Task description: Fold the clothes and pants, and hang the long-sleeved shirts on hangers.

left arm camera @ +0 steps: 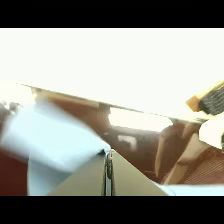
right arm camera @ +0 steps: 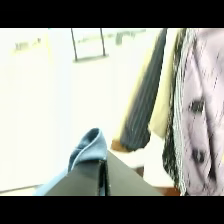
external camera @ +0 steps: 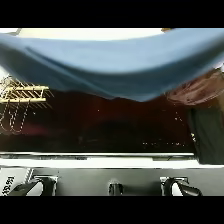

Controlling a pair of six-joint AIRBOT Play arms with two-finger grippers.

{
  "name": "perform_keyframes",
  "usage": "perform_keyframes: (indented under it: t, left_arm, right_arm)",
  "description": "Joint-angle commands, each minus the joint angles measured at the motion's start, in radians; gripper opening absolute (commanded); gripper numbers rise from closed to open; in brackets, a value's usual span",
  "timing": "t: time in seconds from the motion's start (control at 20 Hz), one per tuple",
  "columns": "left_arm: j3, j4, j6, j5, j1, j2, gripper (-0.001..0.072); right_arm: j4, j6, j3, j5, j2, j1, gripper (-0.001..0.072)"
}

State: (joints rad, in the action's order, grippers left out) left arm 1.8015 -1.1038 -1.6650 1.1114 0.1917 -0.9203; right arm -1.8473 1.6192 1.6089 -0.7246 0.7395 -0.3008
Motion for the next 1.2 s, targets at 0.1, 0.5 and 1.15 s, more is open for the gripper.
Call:
perform_keyframes:
  t: [0.1,0.5,1.15]
  left_arm:
    - [0.015,-0.162,-0.148,0.127,0.000,0.170,0.0014]
    - [-0.159,-0.220,-0.130,0.081,-0.002,-0.084,0.0015]
    - [-0.251,-0.048,-0.131,-0.238,-0.216,-0.811,0.0101]
  right_arm:
    - [0.056,-0.125,0.001,0.022,-0.133,0.001,0.0024]
    - [-0.140,-0.348,-0.002,-0.365,0.265,0.001,0.0024]
    - [-0.128,-0.349,-0.002,-0.474,0.926,0.108,0.0024]
